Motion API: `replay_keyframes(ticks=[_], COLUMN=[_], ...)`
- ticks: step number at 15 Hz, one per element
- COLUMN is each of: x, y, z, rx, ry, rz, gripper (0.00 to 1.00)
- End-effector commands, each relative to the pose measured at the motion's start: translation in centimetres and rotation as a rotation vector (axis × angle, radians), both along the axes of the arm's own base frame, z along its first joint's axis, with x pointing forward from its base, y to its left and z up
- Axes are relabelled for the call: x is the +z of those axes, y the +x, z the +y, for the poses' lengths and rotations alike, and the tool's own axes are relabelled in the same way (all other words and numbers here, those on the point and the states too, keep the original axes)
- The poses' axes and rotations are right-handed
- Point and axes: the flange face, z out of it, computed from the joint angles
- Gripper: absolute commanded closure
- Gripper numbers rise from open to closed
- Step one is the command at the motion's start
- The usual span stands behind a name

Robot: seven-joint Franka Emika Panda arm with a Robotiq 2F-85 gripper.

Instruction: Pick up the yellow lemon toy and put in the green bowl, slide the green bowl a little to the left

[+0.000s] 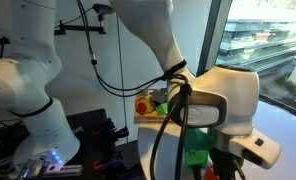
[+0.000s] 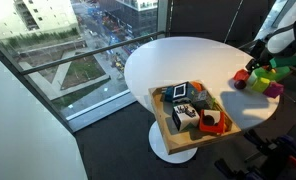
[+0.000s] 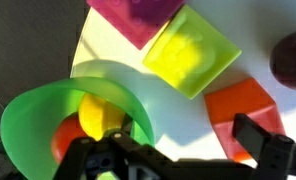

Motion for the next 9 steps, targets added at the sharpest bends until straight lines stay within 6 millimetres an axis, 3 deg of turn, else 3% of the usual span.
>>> replay_keyframes(ticks=[1,9], x=[0.4,0.3], y=[0.1,1.0], z=[0.9,3.0], rx=[0.023,0.058], ry=[0.027,0.055], rz=[-0.019,-0.031], gripper=[0.00,0.00])
